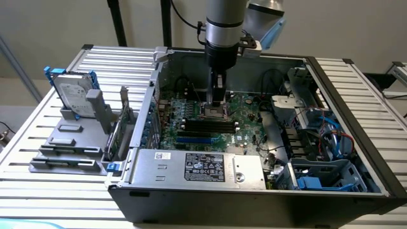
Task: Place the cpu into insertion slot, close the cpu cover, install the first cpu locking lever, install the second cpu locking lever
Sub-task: 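Place the cpu into insertion slot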
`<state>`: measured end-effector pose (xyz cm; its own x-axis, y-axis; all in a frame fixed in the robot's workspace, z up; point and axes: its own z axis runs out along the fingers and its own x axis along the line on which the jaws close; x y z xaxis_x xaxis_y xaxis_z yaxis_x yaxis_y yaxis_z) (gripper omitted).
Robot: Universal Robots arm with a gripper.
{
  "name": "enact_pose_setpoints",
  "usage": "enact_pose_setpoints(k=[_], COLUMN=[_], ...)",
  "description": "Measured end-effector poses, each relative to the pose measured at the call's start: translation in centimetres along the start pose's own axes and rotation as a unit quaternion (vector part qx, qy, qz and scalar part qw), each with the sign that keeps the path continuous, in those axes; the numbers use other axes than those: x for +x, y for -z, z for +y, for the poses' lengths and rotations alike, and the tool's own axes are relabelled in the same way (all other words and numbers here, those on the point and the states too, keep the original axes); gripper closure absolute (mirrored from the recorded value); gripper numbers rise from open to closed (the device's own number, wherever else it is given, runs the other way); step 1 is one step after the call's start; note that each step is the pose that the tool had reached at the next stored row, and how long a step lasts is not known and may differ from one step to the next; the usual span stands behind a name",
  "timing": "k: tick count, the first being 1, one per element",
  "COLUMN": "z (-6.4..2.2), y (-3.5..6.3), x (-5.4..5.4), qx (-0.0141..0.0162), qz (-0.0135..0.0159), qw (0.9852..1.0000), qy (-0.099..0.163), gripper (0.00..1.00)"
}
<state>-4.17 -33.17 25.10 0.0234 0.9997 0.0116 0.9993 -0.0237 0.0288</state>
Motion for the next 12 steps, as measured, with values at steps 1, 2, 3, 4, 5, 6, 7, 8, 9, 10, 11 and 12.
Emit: enact_pose_setpoints(k=[1,2,3,4,5,6,7,8,9,10,11,12], z=[-0.01,-0.01,-0.02,-0.03,-0.03,-0.03,-0.04,-0.05,-0.05,-0.06,-0.06,-0.07], y=[-0.18,-0.36,-0.55,-0.73,-0.91,-1.09,-1.27,-1.45,-1.63,-1.83,-2.01,-2.19], x=[0.0,0.0,0.0,0.1,0.1,0.2,0.2,0.3,0.3,0.3,0.4,0.4], qx=[0.0,0.0,0.0,0.0,0.0,0.0,0.0,0.0,0.0,0.0,0.0,0.0], qz=[0.0,0.0,0.0,0.0,0.0,0.0,0.0,0.0,0.0,0.0,0.0,0.0], qw=[1.0,1.0,1.0,1.0,1.0,1.0,1.0,1.0,1.0,1.0,1.0,1.0], qy=[0.0,0.0,0.0,0.0,0.0,0.0,0.0,0.0,0.0,0.0,0.0,0.0], gripper=[0.45,0.45,0.45,0.45,0.45,0.45,0.45,0.45,0.45,0.45,0.45,0.45])
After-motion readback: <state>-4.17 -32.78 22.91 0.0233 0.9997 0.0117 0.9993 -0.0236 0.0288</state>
